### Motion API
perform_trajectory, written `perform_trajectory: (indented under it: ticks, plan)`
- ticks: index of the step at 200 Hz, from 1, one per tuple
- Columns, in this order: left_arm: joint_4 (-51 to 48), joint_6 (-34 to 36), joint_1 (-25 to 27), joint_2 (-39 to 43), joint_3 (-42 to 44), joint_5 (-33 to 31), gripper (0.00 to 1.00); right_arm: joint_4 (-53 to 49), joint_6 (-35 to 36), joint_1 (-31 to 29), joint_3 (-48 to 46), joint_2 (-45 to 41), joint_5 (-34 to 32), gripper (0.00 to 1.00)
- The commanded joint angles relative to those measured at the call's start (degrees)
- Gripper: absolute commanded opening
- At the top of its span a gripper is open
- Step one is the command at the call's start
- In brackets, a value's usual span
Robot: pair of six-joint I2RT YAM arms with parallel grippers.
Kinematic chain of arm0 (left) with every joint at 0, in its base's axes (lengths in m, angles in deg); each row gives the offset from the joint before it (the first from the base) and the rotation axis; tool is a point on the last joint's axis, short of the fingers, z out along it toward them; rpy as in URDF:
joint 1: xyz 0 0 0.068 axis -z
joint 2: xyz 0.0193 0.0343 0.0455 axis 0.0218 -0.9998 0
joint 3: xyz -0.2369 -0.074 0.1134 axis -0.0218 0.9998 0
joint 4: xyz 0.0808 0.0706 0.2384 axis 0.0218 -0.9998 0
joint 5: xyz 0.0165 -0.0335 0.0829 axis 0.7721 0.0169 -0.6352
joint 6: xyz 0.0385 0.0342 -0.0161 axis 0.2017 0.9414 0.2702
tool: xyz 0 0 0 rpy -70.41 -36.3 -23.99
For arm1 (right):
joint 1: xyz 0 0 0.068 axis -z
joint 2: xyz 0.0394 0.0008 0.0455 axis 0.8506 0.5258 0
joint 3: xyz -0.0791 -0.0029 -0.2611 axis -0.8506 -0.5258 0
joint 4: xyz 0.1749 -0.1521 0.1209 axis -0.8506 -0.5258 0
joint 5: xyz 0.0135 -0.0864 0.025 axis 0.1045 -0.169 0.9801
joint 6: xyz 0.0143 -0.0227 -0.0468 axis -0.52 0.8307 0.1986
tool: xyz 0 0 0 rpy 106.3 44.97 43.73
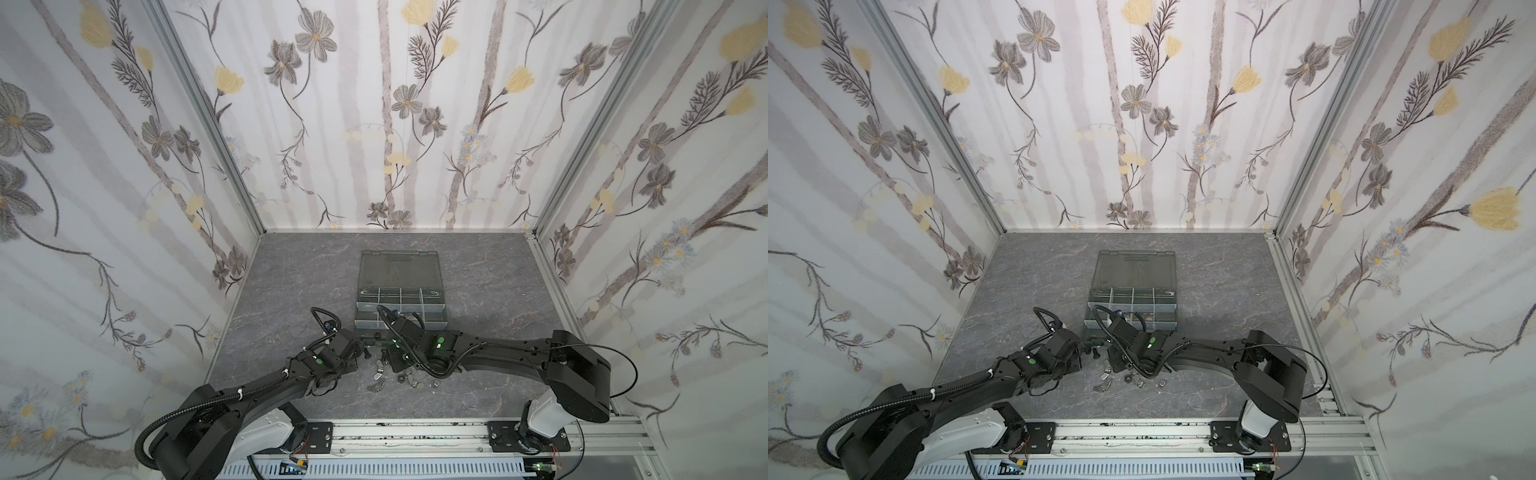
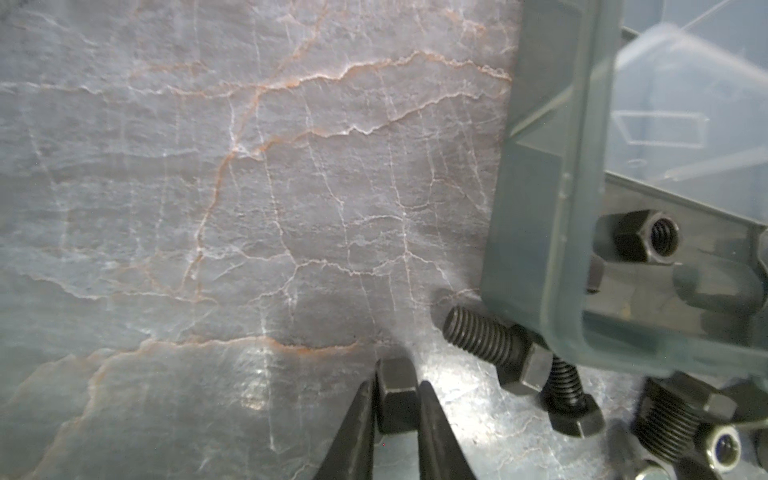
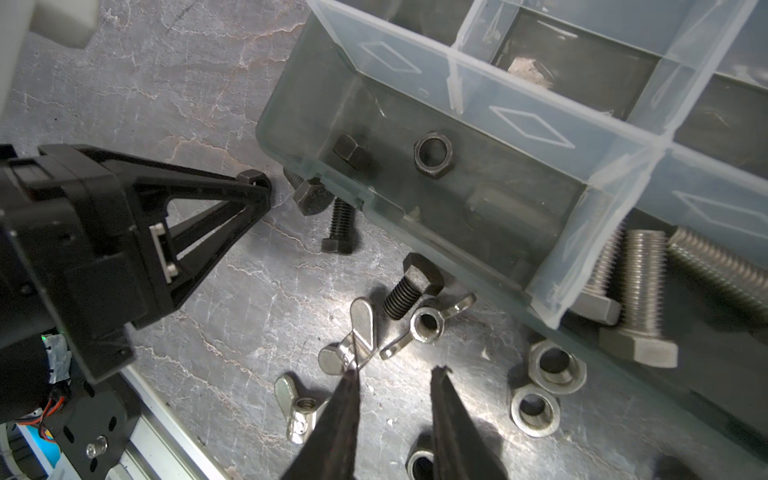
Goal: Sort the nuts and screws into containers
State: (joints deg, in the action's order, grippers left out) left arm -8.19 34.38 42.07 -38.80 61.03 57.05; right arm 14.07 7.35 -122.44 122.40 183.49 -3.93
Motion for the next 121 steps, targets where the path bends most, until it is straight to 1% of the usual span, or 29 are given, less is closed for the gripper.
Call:
perform_trajectory:
  ticks: [1, 18, 44, 92, 121]
  plan:
    - [-0.48, -0.6, -0.1, -0.61, -0.58, -2.16, 0.18, 2.24, -0.79, 0.18, -0.57, -0.84, -1.3, 0.31]
    - [-0.42, -0.17, -0.11, -1.24, -0.76, -2.21, 0.16, 2.43, -1.01, 0.22, -0.98, -1.11, -1.3, 0.31]
    - [-0.48, 0.27, -0.12, -0.95, -1.17, -1.82, 0.1, 2.63, -1.23, 0.27, -1.43, -1.46, -1.3, 0.31]
    - [-0.75, 1.24, -0.02, 4.25, -4.28, 1.41, 0.06, 2.37, -1.92, 0.35, -2.06, -3.16, -2.25, 0.31]
    - [-0.84, 2.48, 0.03, 7.13, -8.13, 3.25, 0.06, 1.72, -2.31, 0.51, -2.69, -4.92, -3.27, 0.31]
